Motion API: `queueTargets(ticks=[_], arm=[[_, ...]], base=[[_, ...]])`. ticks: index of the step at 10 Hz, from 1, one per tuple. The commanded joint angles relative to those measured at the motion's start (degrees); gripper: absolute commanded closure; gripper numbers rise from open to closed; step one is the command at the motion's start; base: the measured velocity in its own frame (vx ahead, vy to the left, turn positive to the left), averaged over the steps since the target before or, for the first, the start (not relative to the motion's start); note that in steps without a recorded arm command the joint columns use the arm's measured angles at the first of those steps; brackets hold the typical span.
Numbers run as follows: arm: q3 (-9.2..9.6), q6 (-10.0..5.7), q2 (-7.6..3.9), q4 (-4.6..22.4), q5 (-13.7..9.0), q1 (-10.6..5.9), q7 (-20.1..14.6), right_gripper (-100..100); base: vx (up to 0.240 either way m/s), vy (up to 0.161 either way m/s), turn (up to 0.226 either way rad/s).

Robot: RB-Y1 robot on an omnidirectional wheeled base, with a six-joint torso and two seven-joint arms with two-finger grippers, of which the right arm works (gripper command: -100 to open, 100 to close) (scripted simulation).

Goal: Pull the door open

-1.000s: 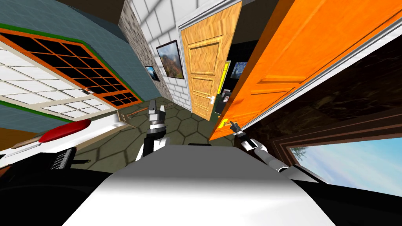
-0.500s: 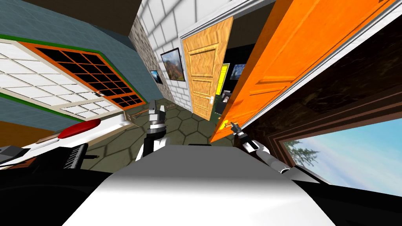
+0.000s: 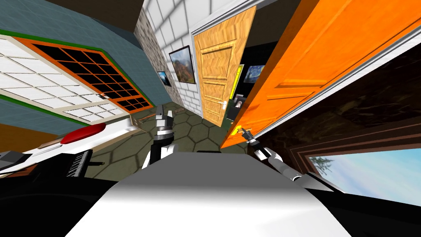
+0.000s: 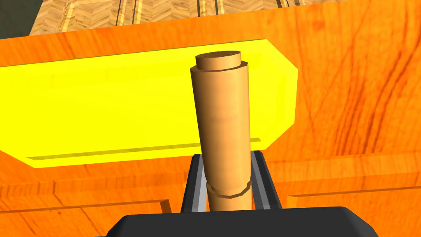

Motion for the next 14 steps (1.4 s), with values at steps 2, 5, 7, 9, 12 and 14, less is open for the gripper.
queueTargets(ticks=[2, 5, 7, 9, 12, 14], arm=[[1.07, -2.95, 0.73, -0.2, 0.4, 0.89, 0.0, 100], [1.55, -5.23, 0.93, 0.7, 0.5, 1.17, -0.1, 100], [1.98, -7.32, 1.08, 1.6, 0.7, 1.46, -0.2, 100], [2.25, -8.59, 1.17, 2.1, 0.8, 1.64, -0.3, 100], [2.79, -11.3, 1.31, 3.3, 1.0, 2.07, -0.4, 100], [1.59, -9.75, 0.08, 3.7, 0.0, 2.77, -0.9, -100]], base=[[0.08, 0.106, 0.038], [0.06, 0.093, 0.021], [0.047, 0.066, 0.029], [0.043, 0.061, 0.006], [0.059, 0.074, 0.038], [-0.069, -0.03, -0.158]])
